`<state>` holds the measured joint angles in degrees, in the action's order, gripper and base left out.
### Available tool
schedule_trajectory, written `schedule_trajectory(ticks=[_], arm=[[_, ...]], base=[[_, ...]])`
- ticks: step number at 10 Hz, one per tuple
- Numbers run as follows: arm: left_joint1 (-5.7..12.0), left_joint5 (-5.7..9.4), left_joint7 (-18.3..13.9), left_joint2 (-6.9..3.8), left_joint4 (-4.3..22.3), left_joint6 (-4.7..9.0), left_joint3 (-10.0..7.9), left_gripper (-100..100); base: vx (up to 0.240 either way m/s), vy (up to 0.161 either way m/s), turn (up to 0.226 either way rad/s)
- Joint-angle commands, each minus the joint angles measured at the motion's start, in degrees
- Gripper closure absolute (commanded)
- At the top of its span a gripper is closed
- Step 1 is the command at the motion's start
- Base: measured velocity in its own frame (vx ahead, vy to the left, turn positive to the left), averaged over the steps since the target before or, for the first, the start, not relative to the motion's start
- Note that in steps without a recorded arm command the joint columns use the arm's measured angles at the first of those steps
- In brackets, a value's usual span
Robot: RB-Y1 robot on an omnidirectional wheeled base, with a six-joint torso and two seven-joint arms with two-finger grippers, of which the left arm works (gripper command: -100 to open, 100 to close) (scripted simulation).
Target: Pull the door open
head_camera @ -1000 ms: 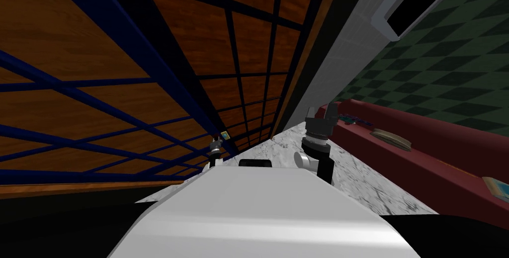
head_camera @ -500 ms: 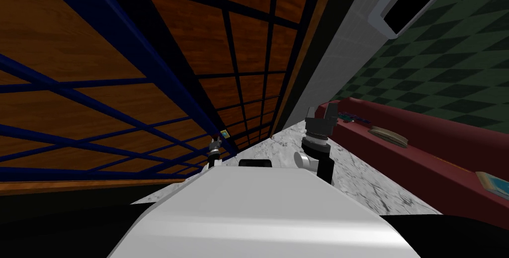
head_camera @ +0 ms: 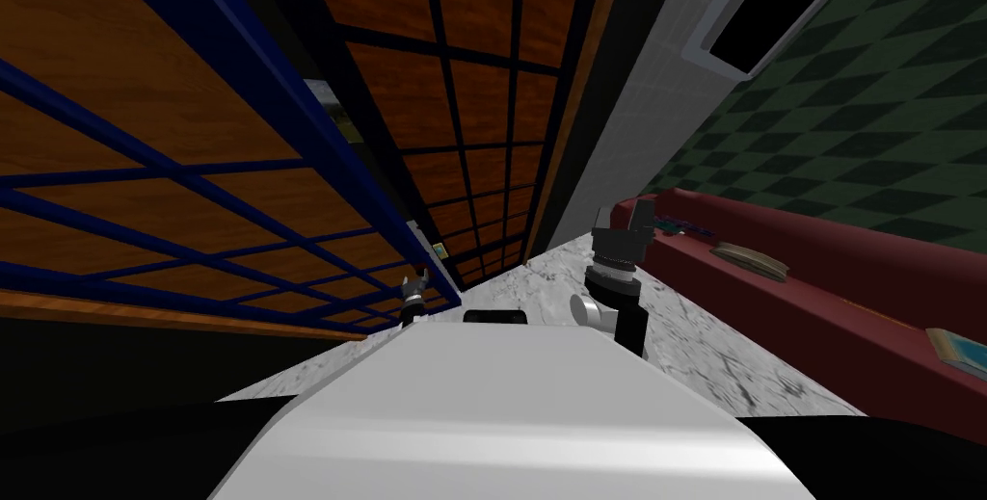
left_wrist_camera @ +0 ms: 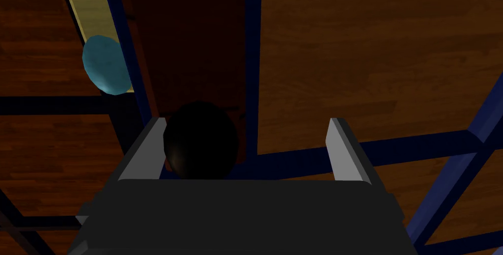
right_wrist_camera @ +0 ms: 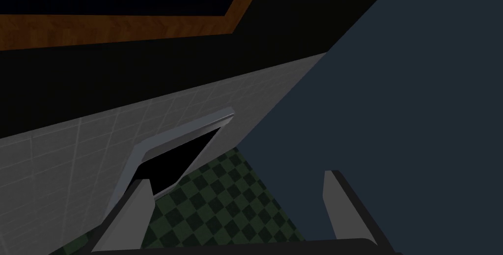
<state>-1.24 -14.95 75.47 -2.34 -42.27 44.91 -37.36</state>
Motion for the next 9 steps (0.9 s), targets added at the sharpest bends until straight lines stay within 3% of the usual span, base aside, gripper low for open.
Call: schedule_trajectory(ticks=[1,3,4,9], arm=[[-0.85,0.80,-0.4,-1.08,1.7,0.44,-1.35,100],[-0.85,0.80,-0.4,-1.08,1.7,0.44,-1.35,100],[-2.13,1.60,-2.7,-1.65,2.1,0.36,-1.73,100],[-2.13,1.60,-2.7,-1.65,2.1,0.36,-1.73,100]], base=[[-0.090,-0.019,0.012],[-0.029,-0.007,0.023],[-0.103,-0.016,0.011],[-0.048,-0.010,0.002]])
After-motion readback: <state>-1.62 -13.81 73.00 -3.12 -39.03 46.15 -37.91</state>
